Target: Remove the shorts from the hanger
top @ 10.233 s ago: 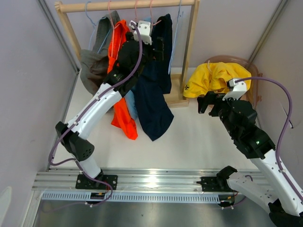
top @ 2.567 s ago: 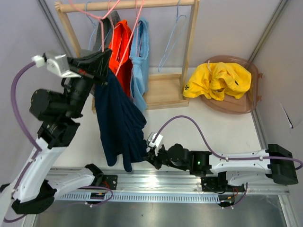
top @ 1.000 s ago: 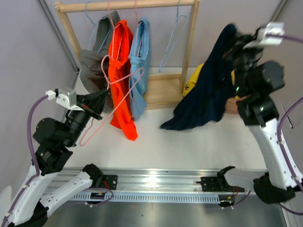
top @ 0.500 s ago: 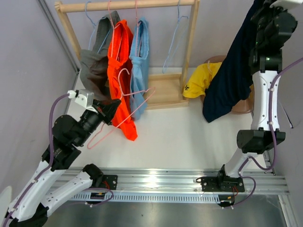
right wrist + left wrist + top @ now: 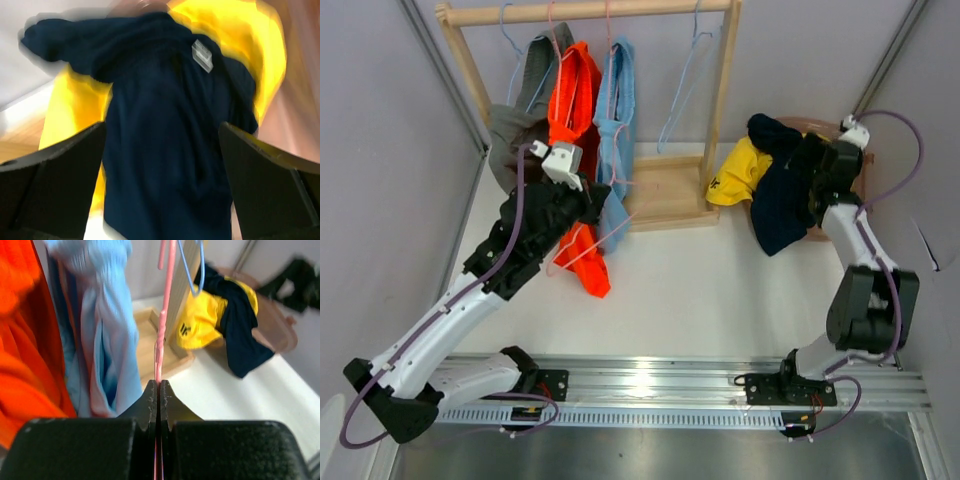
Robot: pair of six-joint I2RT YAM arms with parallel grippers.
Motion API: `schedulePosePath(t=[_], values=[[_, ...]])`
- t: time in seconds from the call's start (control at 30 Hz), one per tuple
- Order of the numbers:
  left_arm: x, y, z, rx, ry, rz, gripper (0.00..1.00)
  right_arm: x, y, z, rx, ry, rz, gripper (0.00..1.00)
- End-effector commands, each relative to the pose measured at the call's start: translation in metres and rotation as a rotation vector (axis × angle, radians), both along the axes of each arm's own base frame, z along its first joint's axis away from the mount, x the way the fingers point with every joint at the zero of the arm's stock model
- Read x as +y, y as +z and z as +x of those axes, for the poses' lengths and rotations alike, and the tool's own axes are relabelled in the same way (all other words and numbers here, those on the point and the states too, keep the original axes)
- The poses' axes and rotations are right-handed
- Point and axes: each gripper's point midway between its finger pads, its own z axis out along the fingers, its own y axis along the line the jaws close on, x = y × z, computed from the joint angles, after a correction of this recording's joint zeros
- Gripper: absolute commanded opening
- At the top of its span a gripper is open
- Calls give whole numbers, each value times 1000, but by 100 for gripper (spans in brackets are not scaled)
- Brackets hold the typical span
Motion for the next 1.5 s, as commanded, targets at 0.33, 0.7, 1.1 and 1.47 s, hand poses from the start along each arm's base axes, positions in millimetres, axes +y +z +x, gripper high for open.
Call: schedulePosePath(t=[0.33, 0.7, 1.1, 1.47], values=[[-38, 164, 66, -248, 87, -201, 0, 111, 77, -180, -320, 253, 71, 99], [-80, 217, 136, -328, 127, -227, 0, 146, 66, -238, -280, 428, 90, 99], [-69, 212, 191, -366, 248, -235, 0, 149, 54, -261, -238, 459, 124, 99], [-88, 158, 221, -269, 230, -171, 0, 152, 49, -261, -228, 466, 134, 99]])
